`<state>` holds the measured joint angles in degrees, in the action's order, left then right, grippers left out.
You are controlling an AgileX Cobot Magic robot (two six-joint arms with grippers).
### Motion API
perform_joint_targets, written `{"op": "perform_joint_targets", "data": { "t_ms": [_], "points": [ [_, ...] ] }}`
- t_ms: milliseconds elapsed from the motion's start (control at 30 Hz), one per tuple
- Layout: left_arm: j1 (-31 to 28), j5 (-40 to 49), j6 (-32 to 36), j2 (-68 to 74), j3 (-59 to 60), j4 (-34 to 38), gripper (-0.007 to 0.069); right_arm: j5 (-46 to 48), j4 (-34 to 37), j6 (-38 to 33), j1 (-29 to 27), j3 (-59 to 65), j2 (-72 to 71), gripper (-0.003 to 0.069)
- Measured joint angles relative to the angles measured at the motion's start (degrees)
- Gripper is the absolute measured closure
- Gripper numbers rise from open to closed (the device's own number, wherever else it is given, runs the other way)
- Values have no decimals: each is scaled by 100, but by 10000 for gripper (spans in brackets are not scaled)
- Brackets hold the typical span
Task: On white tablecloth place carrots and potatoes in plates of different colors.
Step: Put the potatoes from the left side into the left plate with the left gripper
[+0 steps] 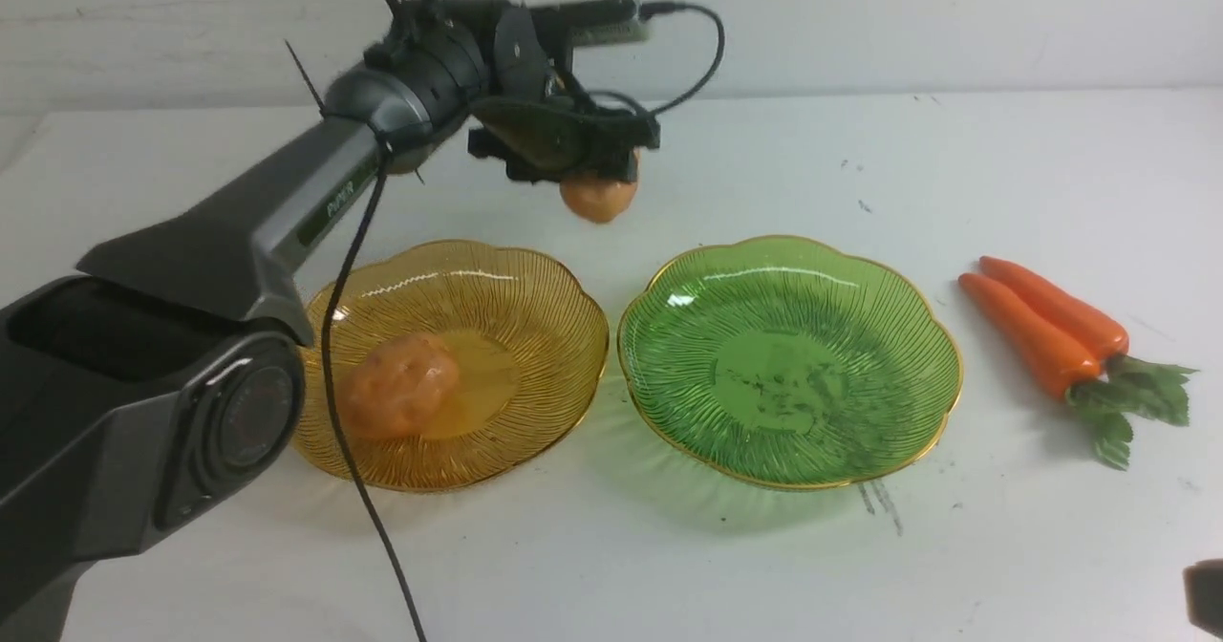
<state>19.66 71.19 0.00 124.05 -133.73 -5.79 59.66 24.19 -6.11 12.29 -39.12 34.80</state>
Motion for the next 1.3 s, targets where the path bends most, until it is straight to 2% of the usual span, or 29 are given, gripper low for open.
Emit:
{"op": "perform_joint_targets", "data": {
  "t_ms": [100, 233, 433, 833, 1033, 1133, 1200, 1300],
  "points": [
    [0, 25, -59, -371, 1137, 250, 211, 0, 112, 4, 0, 0, 6, 674],
    [5, 32, -155, -547, 2009, 657, 211, 11, 282, -13, 0, 0, 6, 674],
    [5, 15, -198, -236, 2239, 855, 204, -154, 272, -15, 0, 0, 6, 674],
    [11, -10, -200, 25, 2239, 951, -23, -273, 64, 115, 0, -66, 263, 674],
    [11, -10, -200, 1, 2239, 951, -58, -43, -811, 523, 0, -583, 995, 674],
    [11, -14, -200, -108, 2239, 951, -1, 191, -1317, 810, -11, -942, 1445, 674],
    [11, -14, -200, -263, 2247, 951, 81, 354, -1679, 1014, -71, -1185, 1749, 674],
    [11, -14, -200, -641, 2266, 951, 354, 599, -2041, 1165, -273, -1605, 2354, 674]
  ]
}}
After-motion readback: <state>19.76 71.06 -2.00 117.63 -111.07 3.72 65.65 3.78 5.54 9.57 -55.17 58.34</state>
